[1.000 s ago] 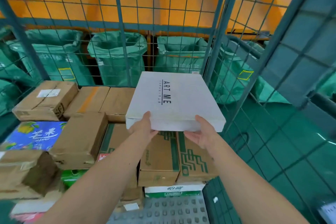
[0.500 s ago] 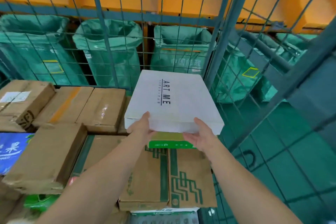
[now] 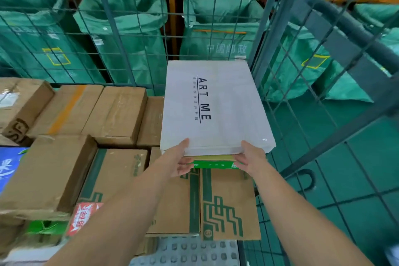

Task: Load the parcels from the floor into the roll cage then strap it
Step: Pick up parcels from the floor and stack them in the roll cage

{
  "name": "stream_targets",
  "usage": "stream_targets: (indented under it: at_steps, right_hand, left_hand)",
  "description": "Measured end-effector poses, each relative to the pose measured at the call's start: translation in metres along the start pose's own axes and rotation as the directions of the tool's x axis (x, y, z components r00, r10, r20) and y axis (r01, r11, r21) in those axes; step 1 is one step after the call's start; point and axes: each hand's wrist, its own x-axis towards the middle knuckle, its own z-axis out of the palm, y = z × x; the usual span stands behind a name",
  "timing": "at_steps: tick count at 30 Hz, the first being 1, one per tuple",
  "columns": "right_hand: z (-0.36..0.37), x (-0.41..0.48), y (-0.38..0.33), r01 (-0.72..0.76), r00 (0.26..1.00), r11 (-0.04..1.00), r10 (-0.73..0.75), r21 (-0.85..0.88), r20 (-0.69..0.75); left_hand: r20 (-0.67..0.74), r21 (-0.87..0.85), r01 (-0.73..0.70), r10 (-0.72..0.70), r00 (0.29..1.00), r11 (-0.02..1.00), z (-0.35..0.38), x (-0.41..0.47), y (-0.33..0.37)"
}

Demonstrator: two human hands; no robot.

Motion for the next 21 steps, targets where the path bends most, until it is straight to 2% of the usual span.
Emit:
stream_targets:
  at_steps: [9,15,21]
  right_hand:
    - [-0.001,-0.007,0.010,-0.008,1.000,1.000,0.008,-0.023,-0.003]
    - [0.000,-0.035,0.022,0.030,0.998,0.999,-0.031,0.019,0.049]
    - [-0.002,-0.073,0.035,0.091,0.994,0.993,-0.095,0.081,0.055]
  left_hand:
    - [-0.023,-0.109,-0.010,0.008,1.000,0.994,0.007,-0.008,-0.005]
    - [0.010,0.092,-0.080,0.079,0.997,0.993,0.004,-0.037,-0.004]
    - [0.062,0.204,-0.178,0.169,0.984,0.963,-0.007,-0.073,-0.004]
